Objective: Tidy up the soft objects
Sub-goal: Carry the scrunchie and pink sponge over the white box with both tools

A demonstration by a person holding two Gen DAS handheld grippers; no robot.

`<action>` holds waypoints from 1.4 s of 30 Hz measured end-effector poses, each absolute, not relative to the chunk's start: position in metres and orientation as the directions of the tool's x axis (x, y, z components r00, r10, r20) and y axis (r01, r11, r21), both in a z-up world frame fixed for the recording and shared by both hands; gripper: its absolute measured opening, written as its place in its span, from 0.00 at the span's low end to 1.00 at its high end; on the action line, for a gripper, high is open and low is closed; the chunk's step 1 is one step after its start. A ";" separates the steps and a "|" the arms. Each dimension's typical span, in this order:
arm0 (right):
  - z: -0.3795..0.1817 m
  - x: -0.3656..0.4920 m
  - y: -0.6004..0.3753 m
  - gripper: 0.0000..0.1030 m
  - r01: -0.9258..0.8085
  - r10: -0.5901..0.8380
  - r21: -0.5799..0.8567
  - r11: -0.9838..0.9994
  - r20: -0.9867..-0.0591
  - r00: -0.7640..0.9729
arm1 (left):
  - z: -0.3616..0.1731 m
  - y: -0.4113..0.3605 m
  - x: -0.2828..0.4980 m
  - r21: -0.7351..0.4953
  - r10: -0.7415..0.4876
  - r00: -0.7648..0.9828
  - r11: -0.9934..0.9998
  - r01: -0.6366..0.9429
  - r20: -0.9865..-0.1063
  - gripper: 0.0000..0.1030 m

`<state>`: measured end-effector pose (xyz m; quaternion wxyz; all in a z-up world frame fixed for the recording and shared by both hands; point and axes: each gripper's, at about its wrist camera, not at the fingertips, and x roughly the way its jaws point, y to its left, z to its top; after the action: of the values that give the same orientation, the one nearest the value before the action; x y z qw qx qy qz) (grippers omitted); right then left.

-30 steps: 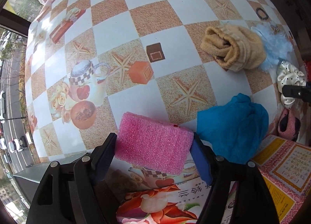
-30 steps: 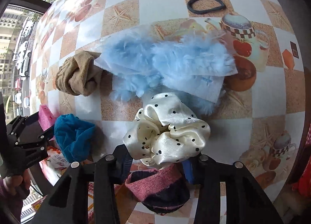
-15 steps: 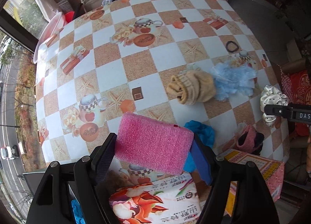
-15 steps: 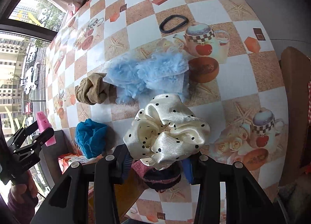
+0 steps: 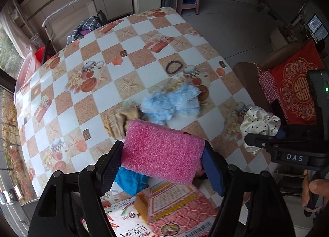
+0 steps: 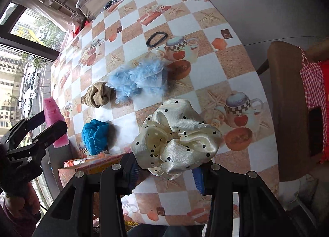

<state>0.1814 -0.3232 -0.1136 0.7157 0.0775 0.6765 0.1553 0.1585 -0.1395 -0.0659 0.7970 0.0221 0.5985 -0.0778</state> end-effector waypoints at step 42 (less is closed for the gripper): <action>-0.103 0.017 -0.289 0.44 -0.209 0.341 0.346 0.915 -0.938 -0.058 | -0.039 -0.142 -0.051 -0.169 -0.253 0.228 0.927 0.334 -0.940 0.75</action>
<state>0.0167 -0.2888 -0.1029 0.6846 0.0473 0.6991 0.2009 -0.0510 -0.1418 -0.0391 0.7827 0.0338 0.5925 -0.1875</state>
